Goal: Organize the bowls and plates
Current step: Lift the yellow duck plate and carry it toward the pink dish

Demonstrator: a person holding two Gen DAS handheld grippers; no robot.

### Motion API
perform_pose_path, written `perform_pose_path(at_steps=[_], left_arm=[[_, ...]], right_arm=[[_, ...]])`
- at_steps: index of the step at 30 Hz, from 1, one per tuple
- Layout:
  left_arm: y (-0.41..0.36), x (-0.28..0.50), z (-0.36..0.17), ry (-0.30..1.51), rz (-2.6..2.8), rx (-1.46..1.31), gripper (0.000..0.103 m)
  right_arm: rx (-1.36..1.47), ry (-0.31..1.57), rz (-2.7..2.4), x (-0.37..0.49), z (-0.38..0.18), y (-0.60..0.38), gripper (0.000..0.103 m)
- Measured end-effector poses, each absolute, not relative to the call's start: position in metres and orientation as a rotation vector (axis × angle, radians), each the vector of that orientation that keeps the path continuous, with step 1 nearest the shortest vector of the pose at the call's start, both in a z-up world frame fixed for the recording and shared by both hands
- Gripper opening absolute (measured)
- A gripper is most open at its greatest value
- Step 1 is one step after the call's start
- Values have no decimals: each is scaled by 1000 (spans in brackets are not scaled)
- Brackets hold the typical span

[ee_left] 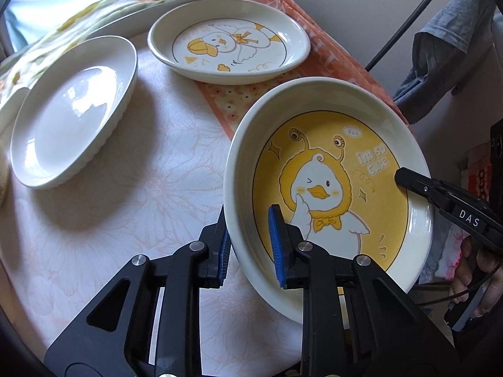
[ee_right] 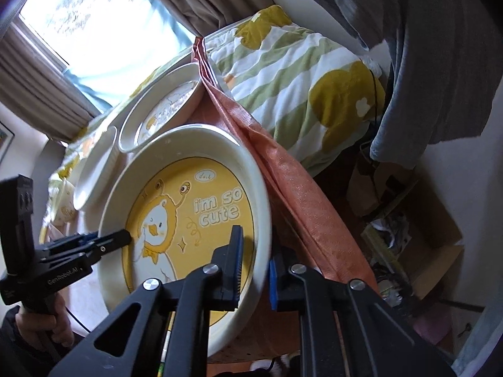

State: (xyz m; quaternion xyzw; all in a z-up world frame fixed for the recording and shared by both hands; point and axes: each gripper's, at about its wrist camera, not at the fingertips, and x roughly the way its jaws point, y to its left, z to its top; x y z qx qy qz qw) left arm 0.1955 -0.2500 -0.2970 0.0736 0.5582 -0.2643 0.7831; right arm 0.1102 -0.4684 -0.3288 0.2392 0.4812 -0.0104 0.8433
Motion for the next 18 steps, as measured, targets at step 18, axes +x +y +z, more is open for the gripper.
perform_pose_path(at_steps=[18], left_arm=[[-177, 164, -229, 1086, -422, 45, 20]], right_arm=[[268, 932, 152, 123, -267, -414, 14]])
